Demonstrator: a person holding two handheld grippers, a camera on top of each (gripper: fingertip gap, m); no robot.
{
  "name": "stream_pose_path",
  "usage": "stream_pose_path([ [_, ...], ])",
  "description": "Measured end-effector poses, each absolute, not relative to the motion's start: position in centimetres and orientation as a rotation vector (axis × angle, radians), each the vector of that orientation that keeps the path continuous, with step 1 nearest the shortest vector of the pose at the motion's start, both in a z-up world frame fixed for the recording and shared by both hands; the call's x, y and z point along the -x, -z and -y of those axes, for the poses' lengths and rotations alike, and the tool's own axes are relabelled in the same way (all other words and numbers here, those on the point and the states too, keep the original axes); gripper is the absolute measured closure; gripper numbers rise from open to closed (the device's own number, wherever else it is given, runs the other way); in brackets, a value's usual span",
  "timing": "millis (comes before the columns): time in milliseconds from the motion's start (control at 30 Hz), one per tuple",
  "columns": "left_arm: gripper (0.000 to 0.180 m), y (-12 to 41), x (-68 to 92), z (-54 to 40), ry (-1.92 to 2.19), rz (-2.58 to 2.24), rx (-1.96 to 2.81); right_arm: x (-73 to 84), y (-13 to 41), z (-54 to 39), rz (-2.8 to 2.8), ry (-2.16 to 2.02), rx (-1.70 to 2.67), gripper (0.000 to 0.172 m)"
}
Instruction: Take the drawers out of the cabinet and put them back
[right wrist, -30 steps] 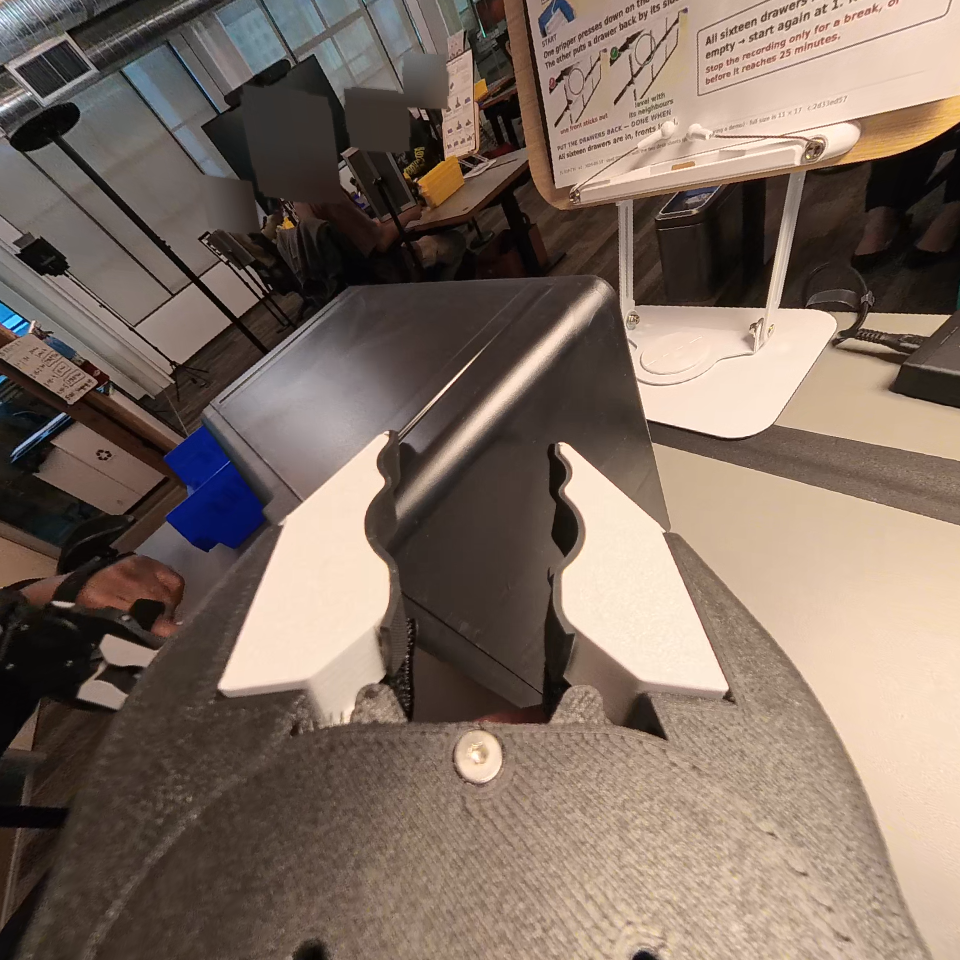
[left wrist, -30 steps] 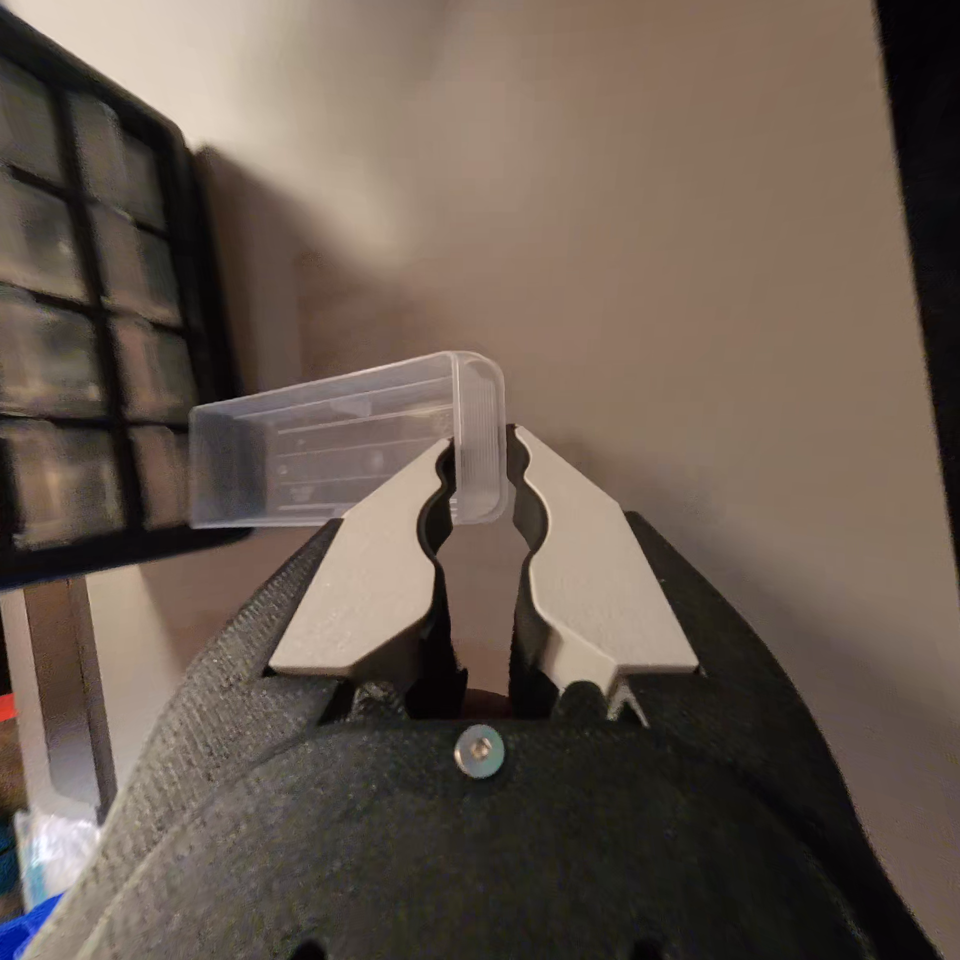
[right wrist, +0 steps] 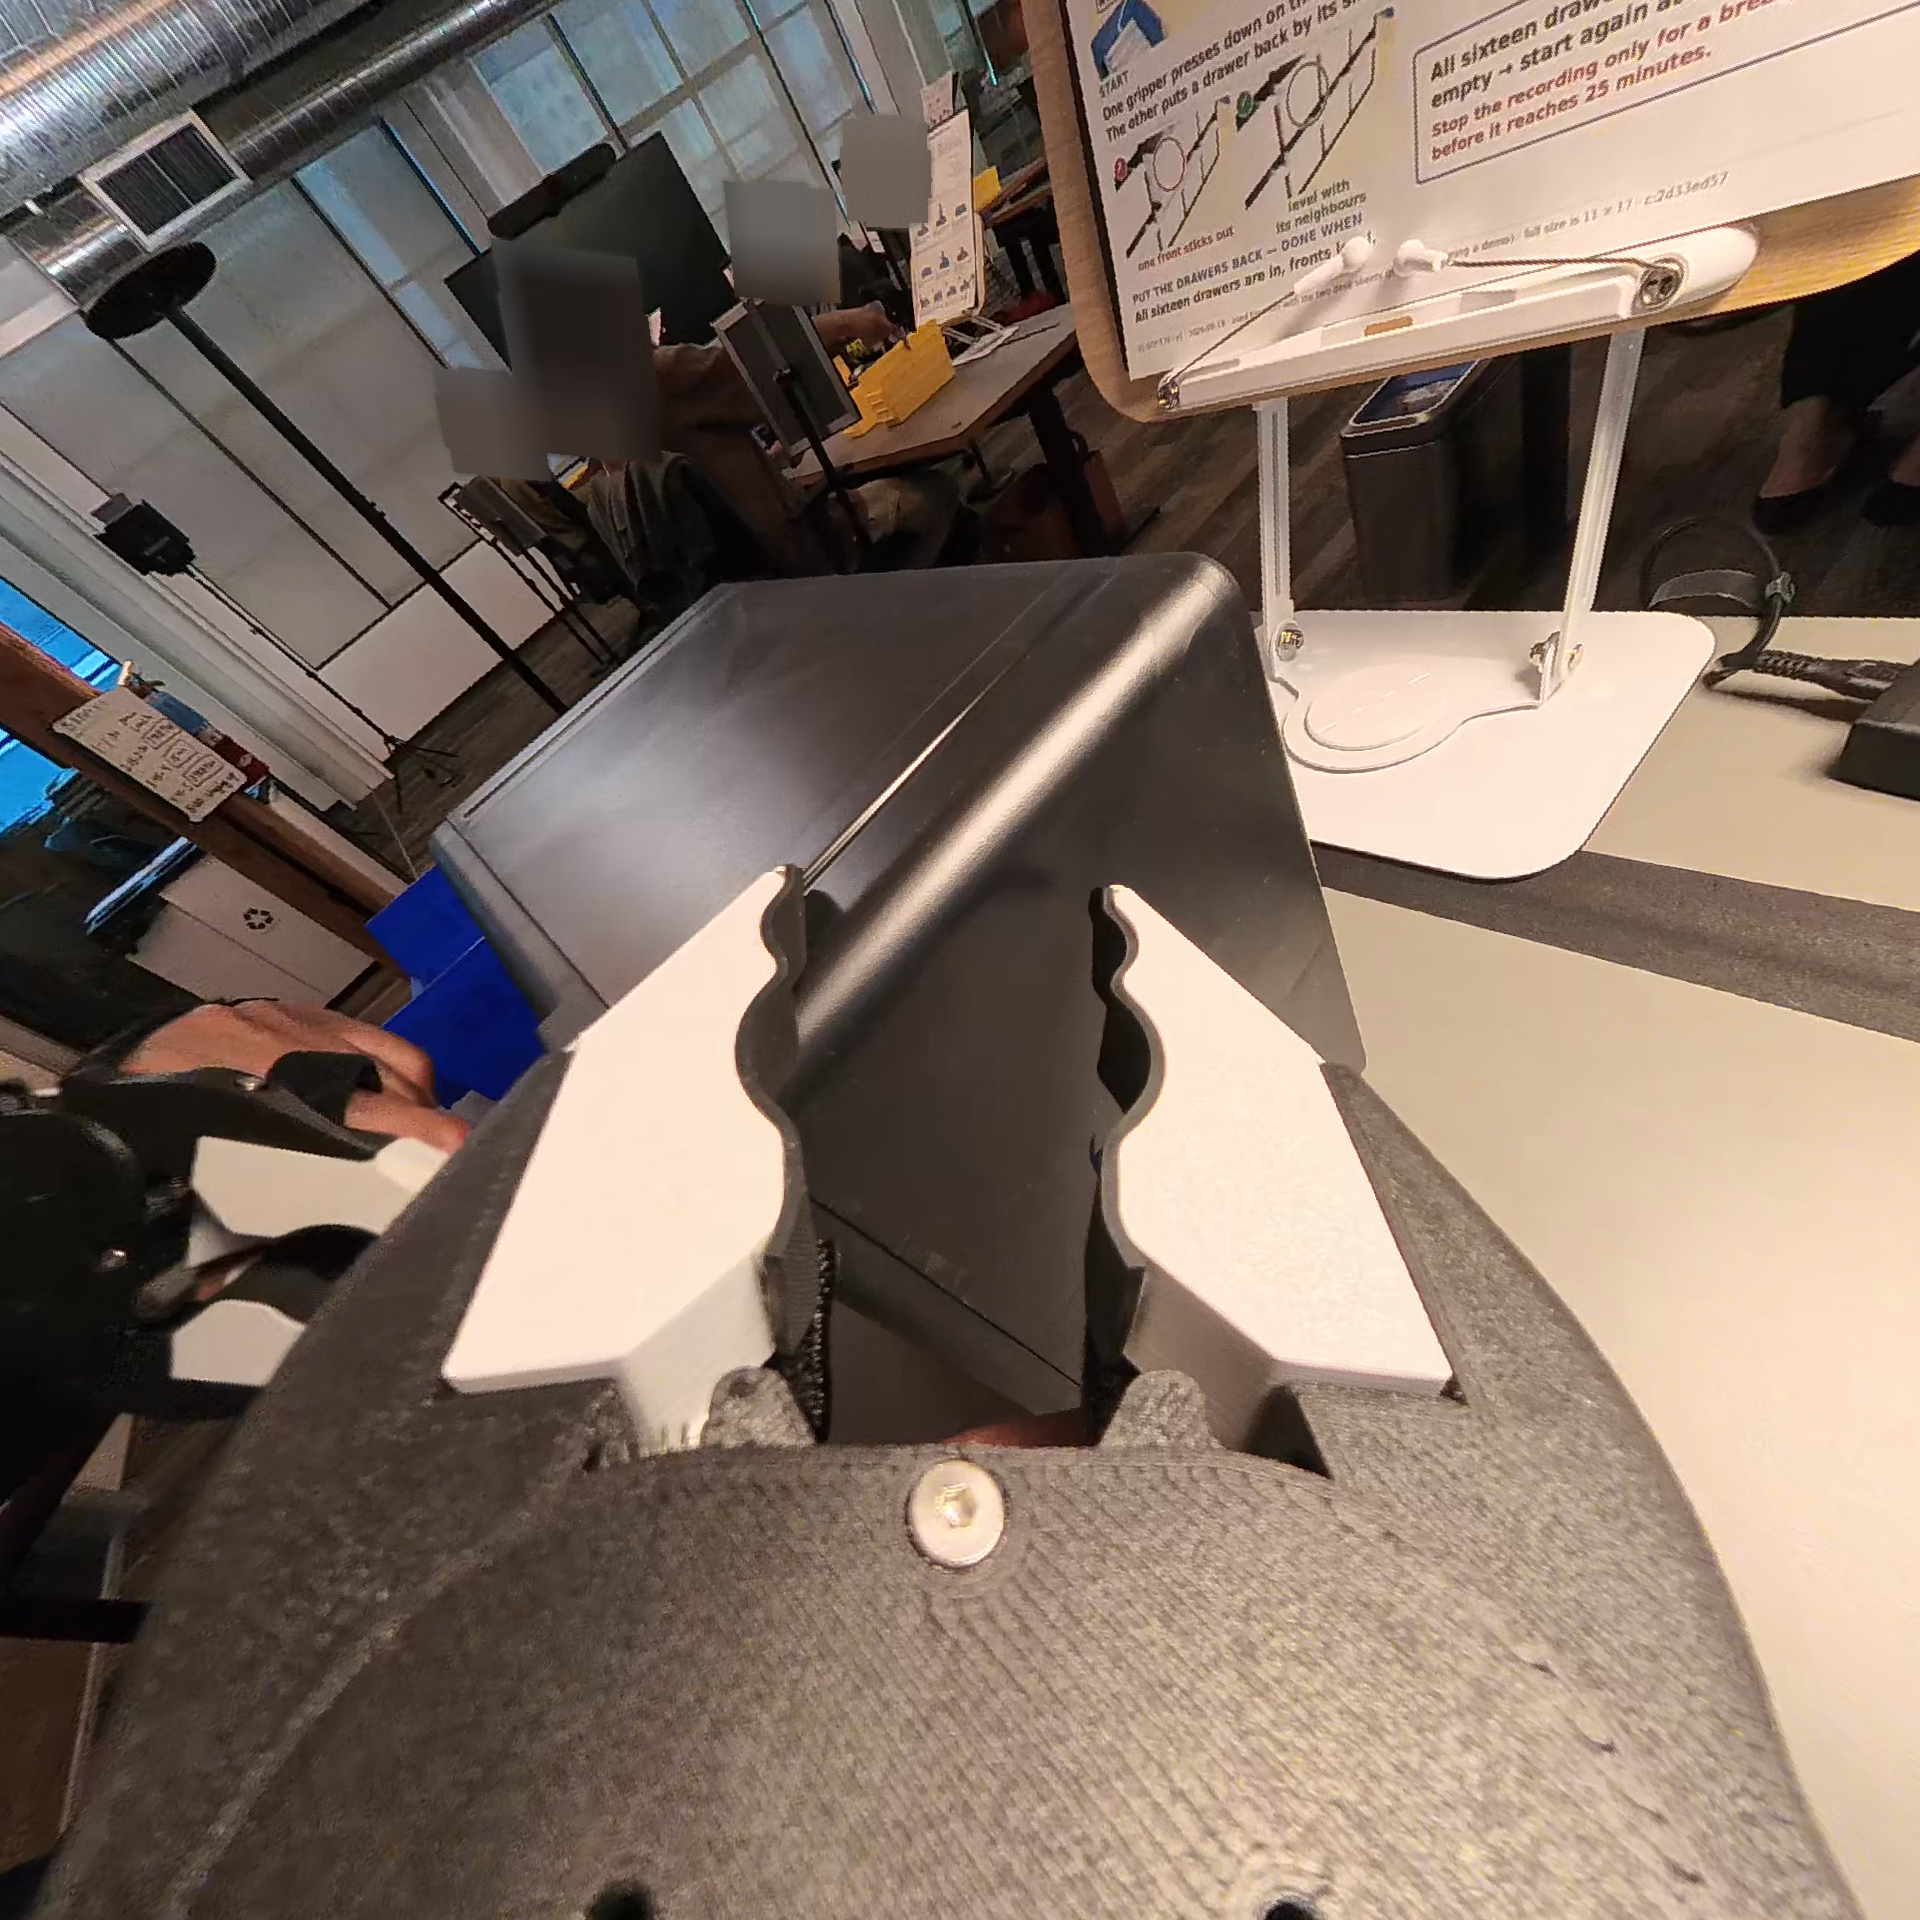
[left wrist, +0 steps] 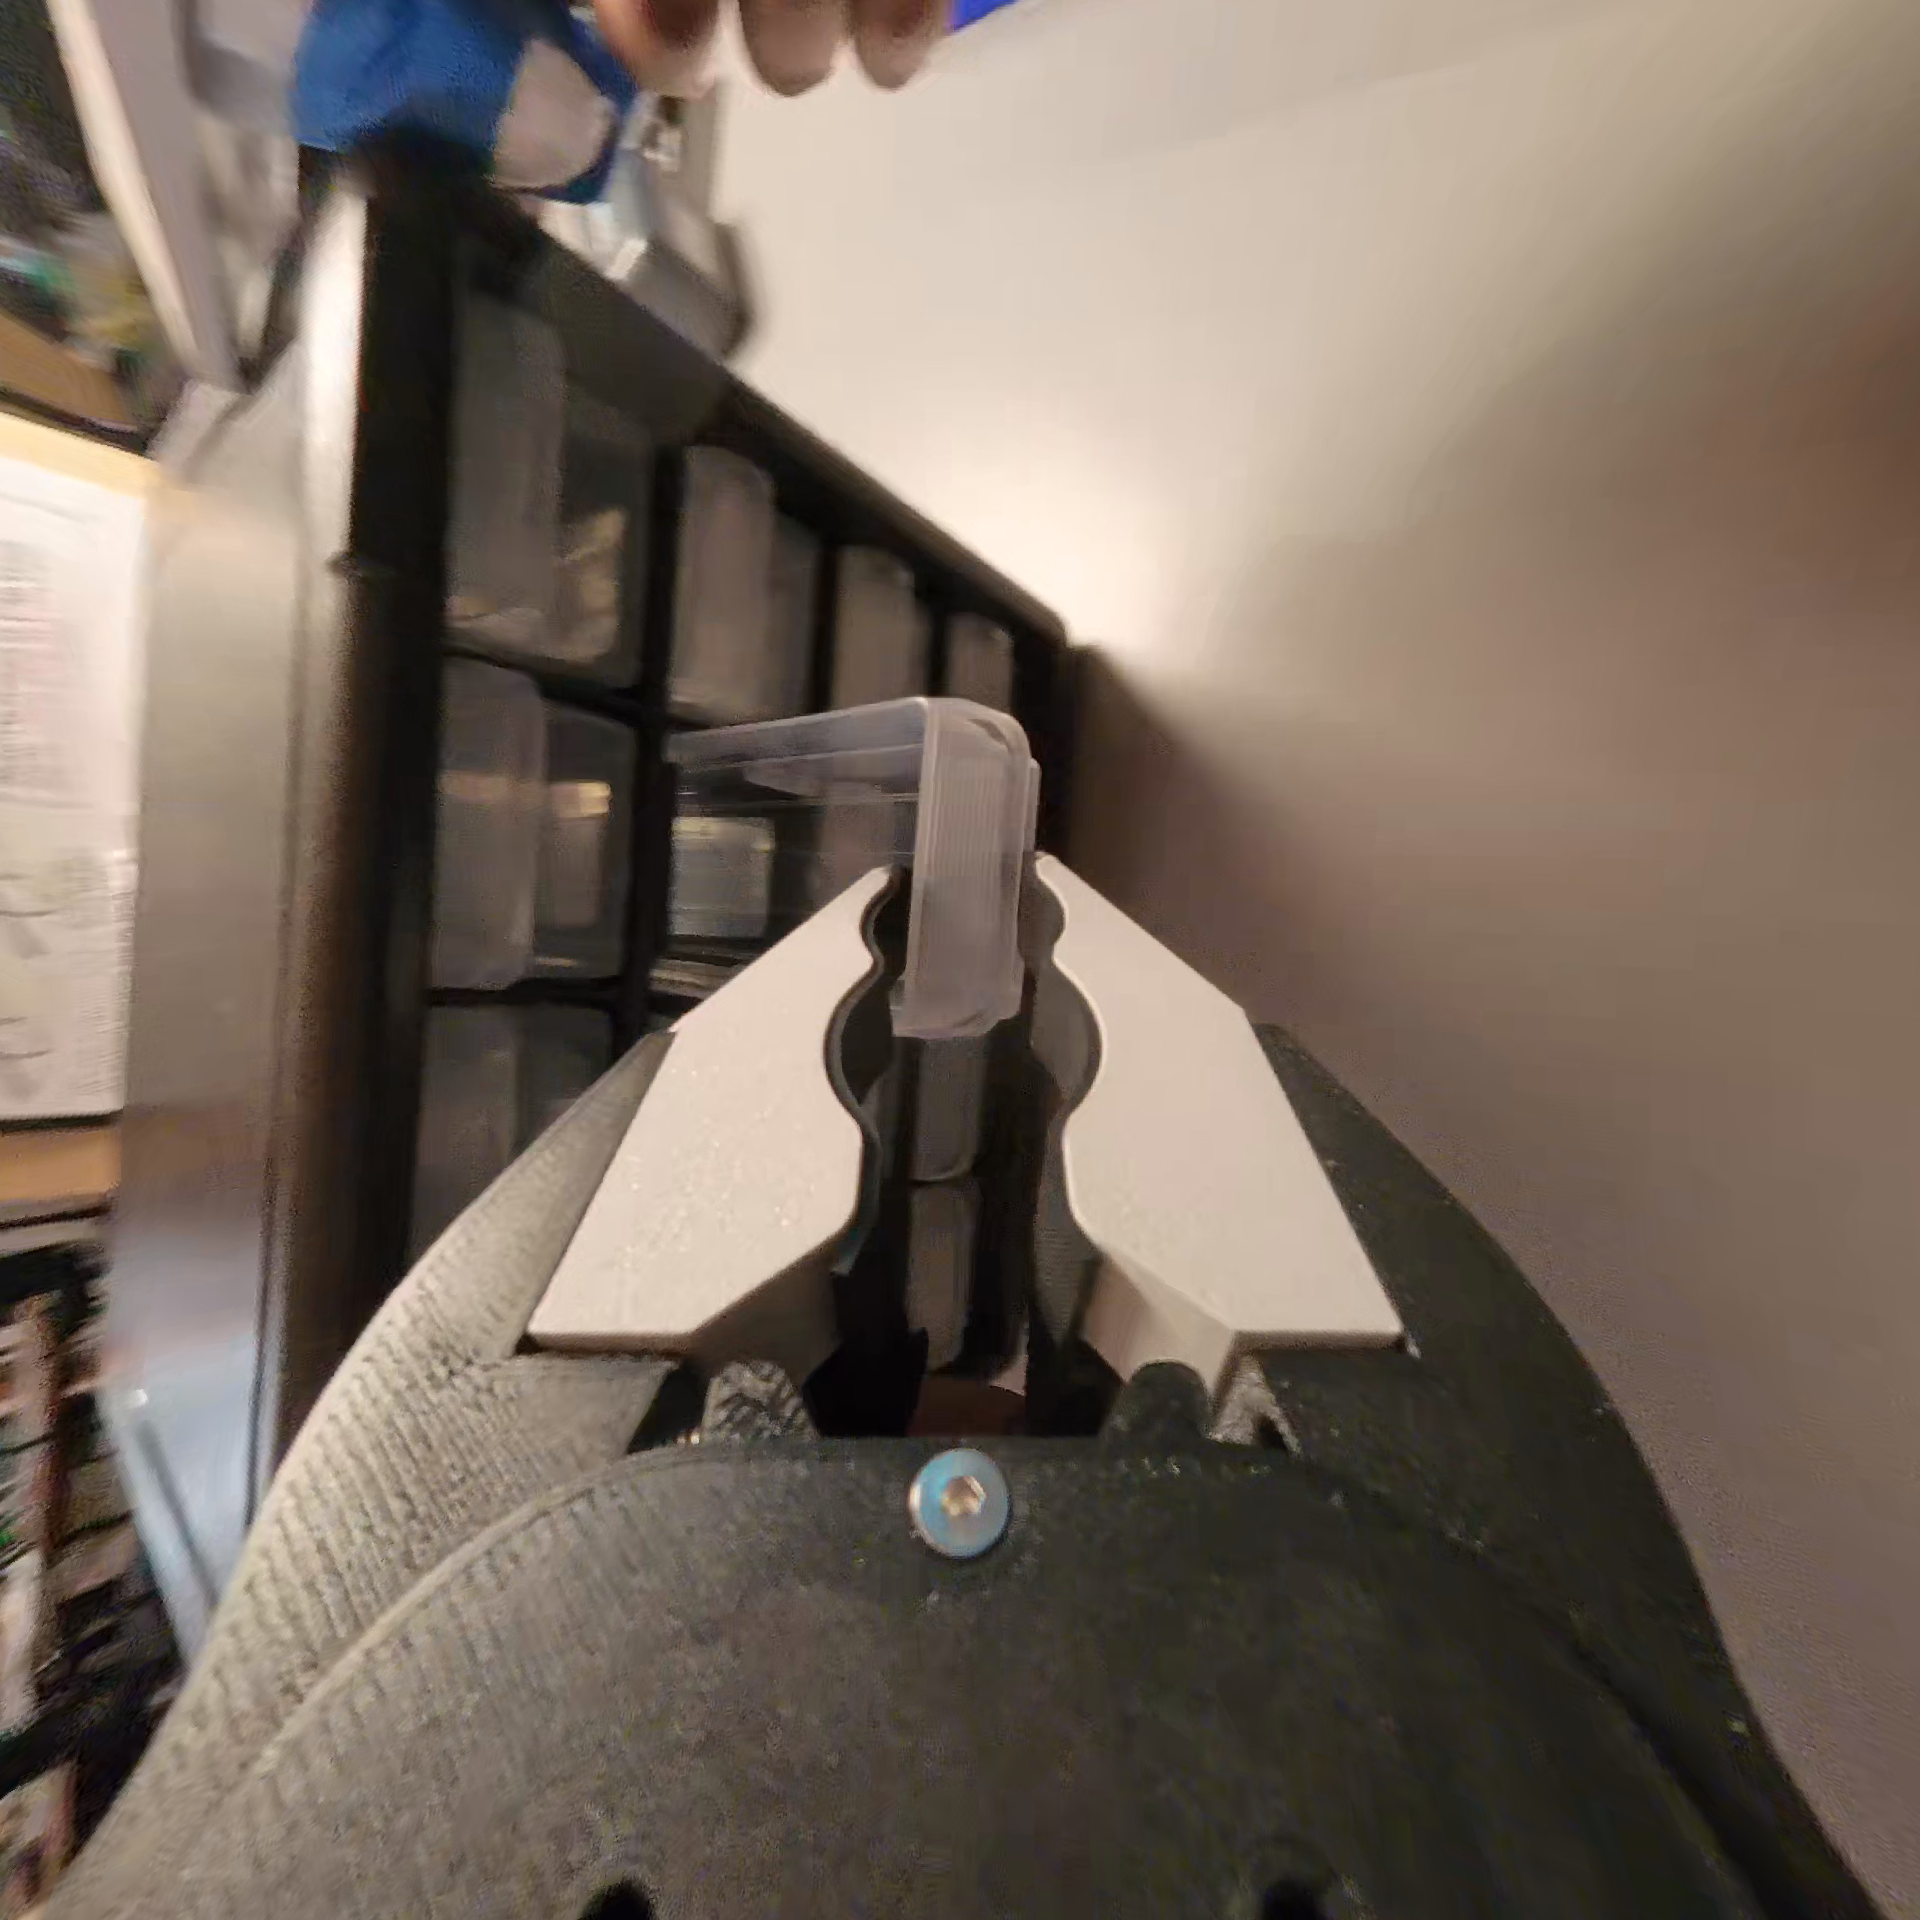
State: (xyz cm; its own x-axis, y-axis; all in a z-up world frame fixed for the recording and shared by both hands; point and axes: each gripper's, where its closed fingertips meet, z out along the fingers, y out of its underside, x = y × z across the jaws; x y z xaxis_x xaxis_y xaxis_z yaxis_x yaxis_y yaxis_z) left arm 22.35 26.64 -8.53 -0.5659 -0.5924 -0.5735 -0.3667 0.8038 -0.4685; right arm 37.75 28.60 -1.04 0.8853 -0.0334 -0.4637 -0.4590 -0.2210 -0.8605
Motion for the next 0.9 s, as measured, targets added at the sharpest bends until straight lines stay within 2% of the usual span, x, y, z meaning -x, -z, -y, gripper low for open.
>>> stream_pose_path([
  [100, 0.14, 7.9, -23.1, -27.5, 0.342, -2.102, 0.687, -37.8, 1.0, -28.6, -0.373, -0.404, 1.764, 0.115],
  [167, 0.137, 7.3, -22.7, -27.7, 0.352, -2.047, 0.679, -37.7, 1.0, -28.6, -0.373, -0.407, 1.763, 0.115],
  [267, 0.139, 5.7, -21.4, -26.8, 0.434, -1.977, 0.583, -37.7, 1.0, -28.6, -0.371, -0.411, 1.762, 0.115],
  [300, 0.15, 5.4, -20.8, -25.9, 0.483, -1.984, 0.519, -37.7, 1.0, -28.6, -0.37, -0.413, 1.762, 0.115],
  [333, 0.158, 5.8, -20.0, -24.8, 0.533, -2.031, 0.458, -37.7, 1.0, -28.6, -0.369, -0.414, 1.761, 0.115],
  [400, 0.161, 7.9, -19.1, -23.8, 0.555, -2.171, 0.431, -37.7, 1.0, -28.7, -0.368, -0.415, 1.761, 0.115],
  [500, 0.166, 9.8, -21.5, -26.6, 0.371, -2.173, 0.521, -37.7, 1.0, -28.7, -0.368, -0.412, 1.76, 0.116],
  [633, 0.151, 10.0, -25.4, -29.0, 0.394, -2.076, 0.702, -37.7, 0.9, -28.7, -0.364, -0.402, 1.762, 0.117],
  [900, 0.144, 9.4, -22.7, -28.3, 0.588, -2.015, 0.78, -37.7, 0.9, -28.6, -0.356, -0.386, 1.767, 0.118],
])
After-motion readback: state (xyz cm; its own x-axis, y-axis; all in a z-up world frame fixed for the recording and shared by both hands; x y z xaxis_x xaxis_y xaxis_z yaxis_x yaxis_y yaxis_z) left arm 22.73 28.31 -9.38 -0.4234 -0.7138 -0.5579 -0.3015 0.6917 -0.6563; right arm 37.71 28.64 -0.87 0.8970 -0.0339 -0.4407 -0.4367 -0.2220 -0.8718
